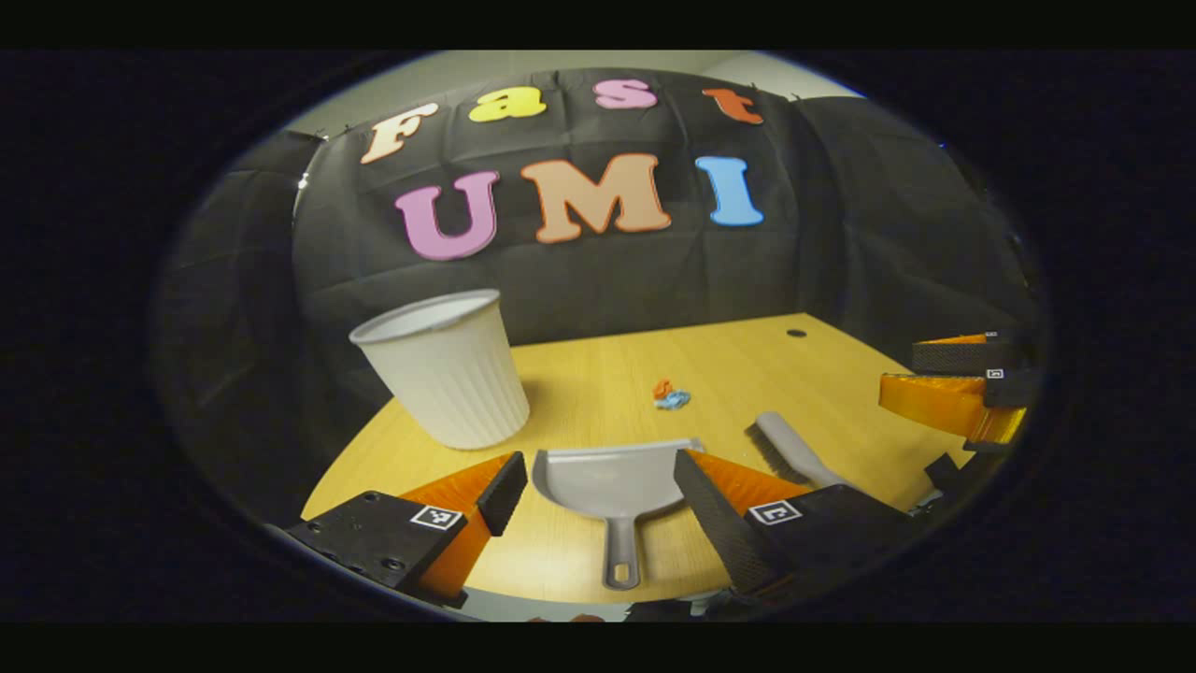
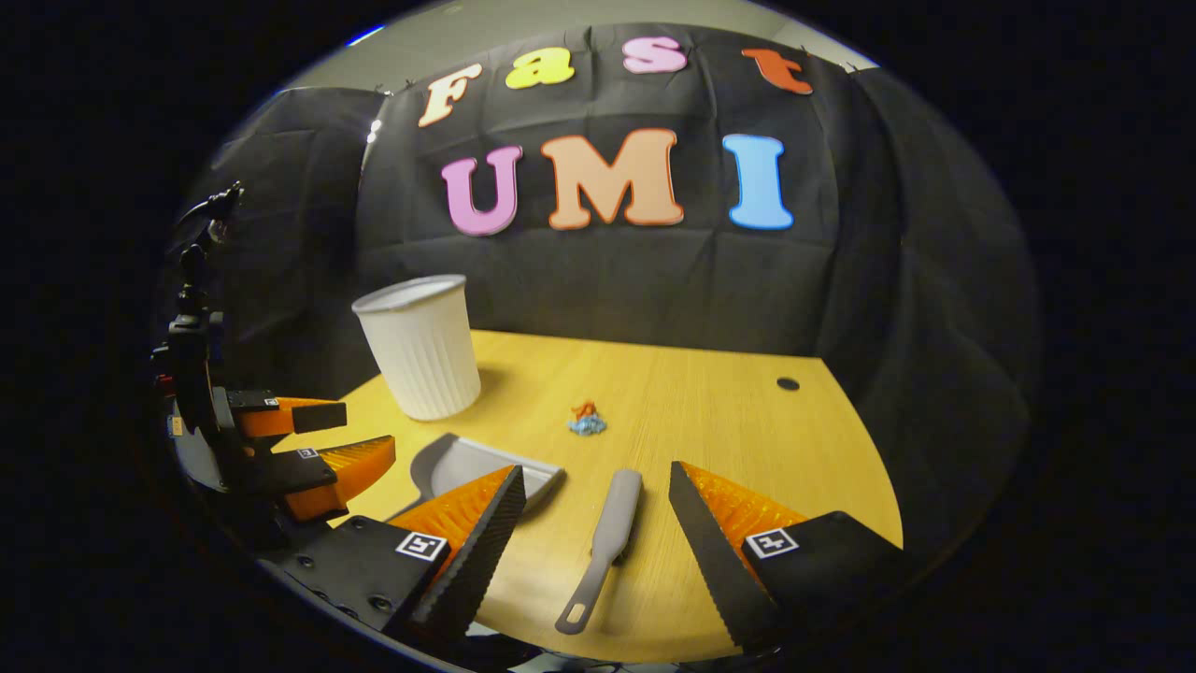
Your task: Pick up the small broom and dustpan from the desktop, sweep the trash into the dustpan with the broom, and then empty the trash into the garbage bin.
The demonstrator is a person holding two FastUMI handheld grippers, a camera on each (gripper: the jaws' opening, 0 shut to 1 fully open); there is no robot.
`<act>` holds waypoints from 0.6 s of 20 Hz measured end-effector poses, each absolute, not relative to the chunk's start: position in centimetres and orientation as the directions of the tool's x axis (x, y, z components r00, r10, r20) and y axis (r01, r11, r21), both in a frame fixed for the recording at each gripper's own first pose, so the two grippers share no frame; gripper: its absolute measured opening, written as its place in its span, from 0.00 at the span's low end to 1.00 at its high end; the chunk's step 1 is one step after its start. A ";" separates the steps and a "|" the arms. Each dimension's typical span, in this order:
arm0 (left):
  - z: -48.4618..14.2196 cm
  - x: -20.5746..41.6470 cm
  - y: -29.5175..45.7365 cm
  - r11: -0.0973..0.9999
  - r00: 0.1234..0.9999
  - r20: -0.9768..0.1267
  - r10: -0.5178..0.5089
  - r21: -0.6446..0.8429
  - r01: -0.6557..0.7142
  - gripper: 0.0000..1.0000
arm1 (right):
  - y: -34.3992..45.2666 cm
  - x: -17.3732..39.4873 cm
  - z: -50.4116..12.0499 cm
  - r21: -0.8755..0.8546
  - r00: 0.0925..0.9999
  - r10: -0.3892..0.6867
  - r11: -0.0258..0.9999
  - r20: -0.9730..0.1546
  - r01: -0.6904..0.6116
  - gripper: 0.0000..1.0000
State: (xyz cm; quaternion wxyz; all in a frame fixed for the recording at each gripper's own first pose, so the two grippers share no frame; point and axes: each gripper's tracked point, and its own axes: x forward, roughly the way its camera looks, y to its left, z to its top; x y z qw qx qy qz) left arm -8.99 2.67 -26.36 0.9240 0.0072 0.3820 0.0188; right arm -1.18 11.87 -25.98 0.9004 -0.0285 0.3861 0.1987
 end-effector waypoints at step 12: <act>-38.3 -14.3 1.2 0.996 0.374 -0.925 -0.069 -0.086 -0.027 0.96 | 12.3 -5.1 -39.8 0.065 0.255 0.177 0.917 -0.951 -0.394 1.00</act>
